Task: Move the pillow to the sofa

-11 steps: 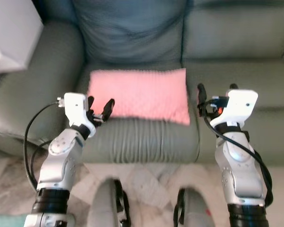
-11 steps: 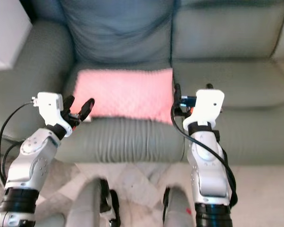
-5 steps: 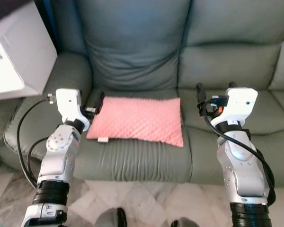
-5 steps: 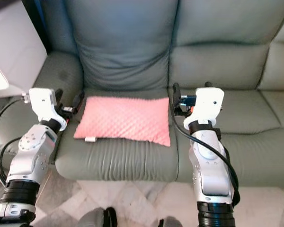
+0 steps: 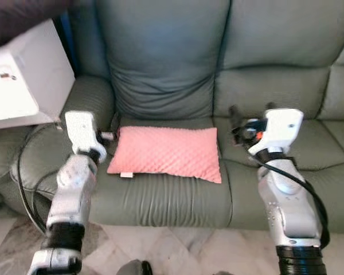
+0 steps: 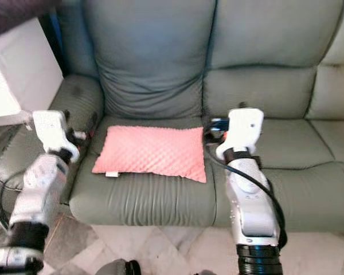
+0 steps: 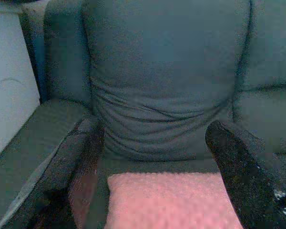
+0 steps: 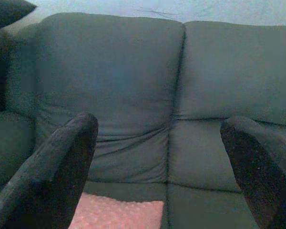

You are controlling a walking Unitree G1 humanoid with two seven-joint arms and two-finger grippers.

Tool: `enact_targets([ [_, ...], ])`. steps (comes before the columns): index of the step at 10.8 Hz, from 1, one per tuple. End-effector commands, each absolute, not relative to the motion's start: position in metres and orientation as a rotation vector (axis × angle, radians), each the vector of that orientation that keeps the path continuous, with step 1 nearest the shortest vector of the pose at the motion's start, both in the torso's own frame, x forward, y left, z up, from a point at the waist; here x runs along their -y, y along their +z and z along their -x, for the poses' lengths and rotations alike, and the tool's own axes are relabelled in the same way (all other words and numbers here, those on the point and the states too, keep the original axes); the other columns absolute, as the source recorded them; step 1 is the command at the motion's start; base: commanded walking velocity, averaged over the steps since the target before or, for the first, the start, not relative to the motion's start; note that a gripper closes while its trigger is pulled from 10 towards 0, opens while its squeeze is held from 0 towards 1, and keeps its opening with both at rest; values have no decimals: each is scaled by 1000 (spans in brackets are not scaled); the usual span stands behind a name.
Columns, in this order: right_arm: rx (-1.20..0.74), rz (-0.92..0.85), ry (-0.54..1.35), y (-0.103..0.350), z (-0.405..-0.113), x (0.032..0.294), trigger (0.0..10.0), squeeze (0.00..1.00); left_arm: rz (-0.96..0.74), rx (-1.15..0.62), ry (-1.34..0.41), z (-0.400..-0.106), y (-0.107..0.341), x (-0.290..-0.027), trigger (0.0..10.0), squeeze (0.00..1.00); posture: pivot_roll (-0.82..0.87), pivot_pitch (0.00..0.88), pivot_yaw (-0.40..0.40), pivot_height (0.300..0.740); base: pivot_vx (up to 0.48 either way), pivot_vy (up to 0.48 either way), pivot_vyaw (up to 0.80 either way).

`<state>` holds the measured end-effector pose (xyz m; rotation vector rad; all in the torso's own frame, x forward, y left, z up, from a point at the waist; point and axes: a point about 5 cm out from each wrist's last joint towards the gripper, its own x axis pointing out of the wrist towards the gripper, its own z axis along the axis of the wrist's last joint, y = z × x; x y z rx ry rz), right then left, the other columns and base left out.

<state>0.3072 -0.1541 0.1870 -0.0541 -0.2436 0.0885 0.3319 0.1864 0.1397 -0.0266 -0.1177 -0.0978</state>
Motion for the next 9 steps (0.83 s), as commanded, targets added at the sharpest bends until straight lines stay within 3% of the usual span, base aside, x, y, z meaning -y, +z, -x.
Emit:
enact_targets([
  [1, 232, 55, 100, 186, -304, 155, 10000, 0, -11, 119, -99, -327, 138, -191, 10000, 0, -124, 83, 66, 740, 0, 0, 0],
  [4, 183, 41, 93, 173, -287, 152, 10000, 0, -53, 69, -58, -314, 124, -212, 10000, 0, -110, 75, 69, 740, 0, 0, 0],
  [9, 190, -12, -130, 177, -290, 173, 10000, 0, -20, 65, -62, -297, 118, -193, 10000, 0, -96, 94, 14, 740, 0, 0, 0],
])
